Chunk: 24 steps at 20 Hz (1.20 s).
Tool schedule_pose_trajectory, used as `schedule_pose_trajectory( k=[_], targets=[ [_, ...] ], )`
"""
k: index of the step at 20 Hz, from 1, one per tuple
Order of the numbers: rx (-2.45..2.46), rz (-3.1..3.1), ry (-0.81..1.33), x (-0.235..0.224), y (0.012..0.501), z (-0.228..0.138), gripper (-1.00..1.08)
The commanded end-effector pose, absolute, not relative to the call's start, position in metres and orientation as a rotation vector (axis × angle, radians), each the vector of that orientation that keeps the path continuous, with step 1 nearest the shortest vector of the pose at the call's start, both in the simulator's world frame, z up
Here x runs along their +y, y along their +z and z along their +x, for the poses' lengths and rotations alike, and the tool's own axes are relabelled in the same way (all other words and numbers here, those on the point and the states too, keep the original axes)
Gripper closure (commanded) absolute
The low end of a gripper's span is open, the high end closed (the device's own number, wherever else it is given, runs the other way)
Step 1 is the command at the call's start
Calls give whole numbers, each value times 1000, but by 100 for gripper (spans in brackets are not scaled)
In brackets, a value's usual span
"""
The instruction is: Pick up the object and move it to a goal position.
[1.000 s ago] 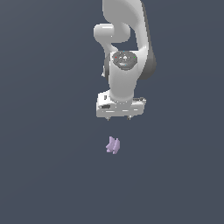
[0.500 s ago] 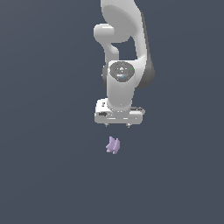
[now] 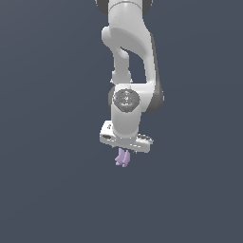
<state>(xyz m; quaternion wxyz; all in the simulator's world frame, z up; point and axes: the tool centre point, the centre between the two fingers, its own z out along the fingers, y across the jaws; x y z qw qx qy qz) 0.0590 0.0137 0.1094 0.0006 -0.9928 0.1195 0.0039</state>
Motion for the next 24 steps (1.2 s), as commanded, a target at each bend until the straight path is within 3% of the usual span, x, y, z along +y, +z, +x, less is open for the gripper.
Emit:
schedule_pose_trajectory(
  k=[1,12,24],
  targets=[
    [433,-3111,6,11,102,66,-92],
    [487,-3104,2,9,90,72,-92],
    [495,-3102,0,9,42,72,-92]
  ],
)
